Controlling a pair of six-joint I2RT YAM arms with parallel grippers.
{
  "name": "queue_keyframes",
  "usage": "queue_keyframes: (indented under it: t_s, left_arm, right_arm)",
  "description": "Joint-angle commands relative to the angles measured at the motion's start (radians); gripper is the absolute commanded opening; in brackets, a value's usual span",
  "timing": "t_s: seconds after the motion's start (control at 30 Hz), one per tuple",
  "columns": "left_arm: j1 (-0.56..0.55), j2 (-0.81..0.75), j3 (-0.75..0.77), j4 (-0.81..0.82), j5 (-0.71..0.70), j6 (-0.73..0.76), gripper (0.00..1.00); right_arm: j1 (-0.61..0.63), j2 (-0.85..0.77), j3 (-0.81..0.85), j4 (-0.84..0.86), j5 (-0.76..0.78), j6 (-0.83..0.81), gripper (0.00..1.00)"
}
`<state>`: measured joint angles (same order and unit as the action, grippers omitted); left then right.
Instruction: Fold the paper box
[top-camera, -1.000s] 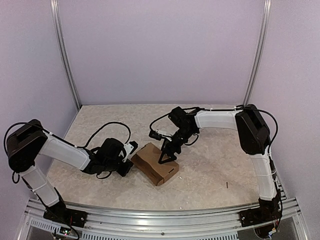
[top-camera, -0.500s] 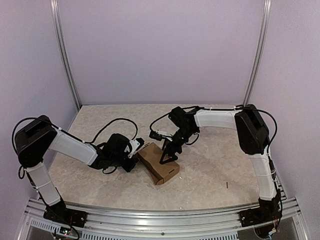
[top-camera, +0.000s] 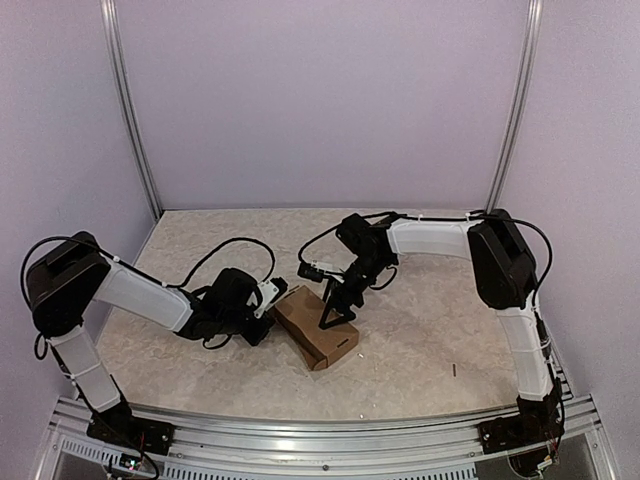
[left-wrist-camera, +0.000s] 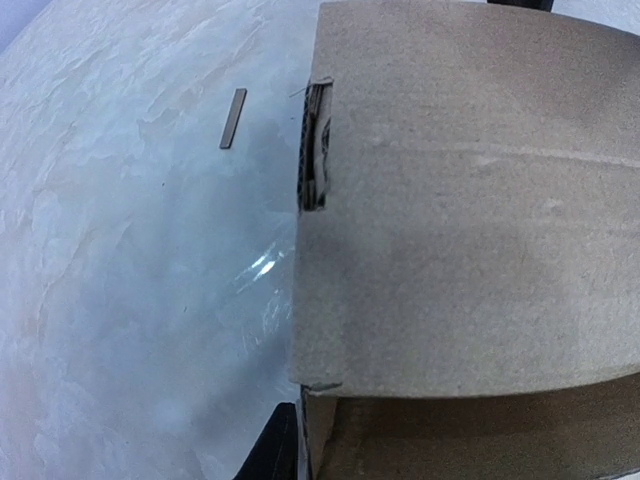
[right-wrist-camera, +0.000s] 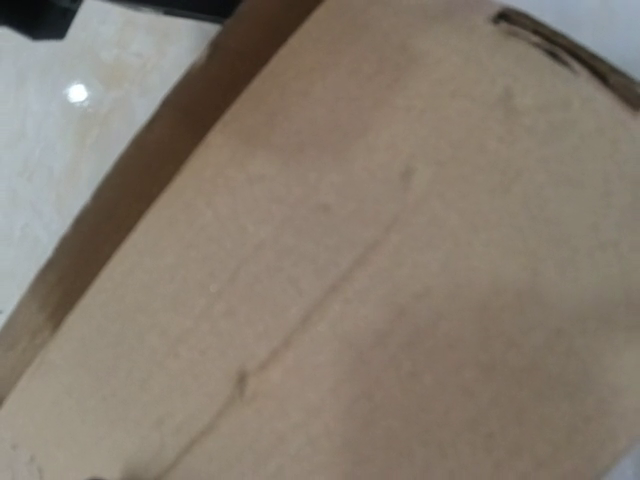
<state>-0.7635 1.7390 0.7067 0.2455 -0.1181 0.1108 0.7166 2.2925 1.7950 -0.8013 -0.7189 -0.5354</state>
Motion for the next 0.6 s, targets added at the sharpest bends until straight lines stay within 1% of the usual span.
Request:
queue_keyframes:
  t_s: [0.0,0.33,0.43,0.57]
  left_arm:
    - [0.017,-0.04,-0.03,-0.012,-0.03,-0.02,0.21]
    - [0.032,-0.028,-0.044,0.0,-0.031,-0.041,0.21]
    - [0.038,-0.015,-0.021,0.014,-0.022,-0.023,0.21]
    - [0.038,0.026,0.047,0.037,0.013,0.011,0.21]
  right_arm:
    - [0.029,0.078,-0.012,-0.06,0.009,-0.062,0.9]
    - [0.029,0.088,-0.005,-0.076,0.005,-0.075,0.9]
    - [0.037,0.088,-0.005,-0.078,0.031,-0.091,0.9]
    - [0.057,0.078,-0.006,-0.08,0.046,-0.129,0.9]
